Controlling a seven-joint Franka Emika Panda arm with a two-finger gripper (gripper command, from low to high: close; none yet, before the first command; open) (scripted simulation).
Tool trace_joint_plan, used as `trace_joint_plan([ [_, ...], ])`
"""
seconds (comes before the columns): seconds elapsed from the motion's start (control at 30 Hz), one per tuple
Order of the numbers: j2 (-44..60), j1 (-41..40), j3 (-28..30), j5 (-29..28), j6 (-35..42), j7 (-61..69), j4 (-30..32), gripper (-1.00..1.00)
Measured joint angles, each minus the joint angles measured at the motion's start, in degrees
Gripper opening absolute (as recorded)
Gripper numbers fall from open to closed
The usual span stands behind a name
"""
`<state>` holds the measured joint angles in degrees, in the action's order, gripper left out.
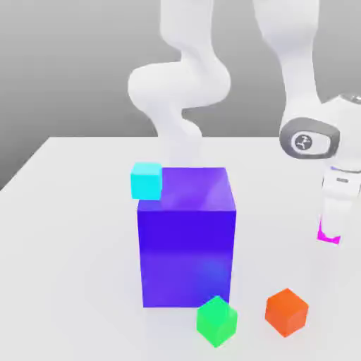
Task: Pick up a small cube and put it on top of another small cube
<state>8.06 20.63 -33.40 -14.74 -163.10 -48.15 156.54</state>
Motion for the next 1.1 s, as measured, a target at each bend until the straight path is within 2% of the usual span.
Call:
trace_joint_plan([
  [0.07,-1.23,-1.27,0.0,1.88,1.3,1.12,0.14,-1.0],
  [0.43,-2.69,-12.09,10.99,4.17,7.07,-1.62,-3.45,-1.0],
  [0.8,-6.08,-27.14,17.83,12.81,11.74,-0.04,-6.81,-1.0],
  [0.97,1.81,-26.83,20.0,8.42,4.69,-3.69,-7.62,-1.0],
  [1.0,3.72,-26.24,20.84,7.13,2.96,-4.64,-7.75,1.0],
  [1.1,3.72,-26.24,20.84,7.13,2.96,-4.64,-7.75,1.0],
])
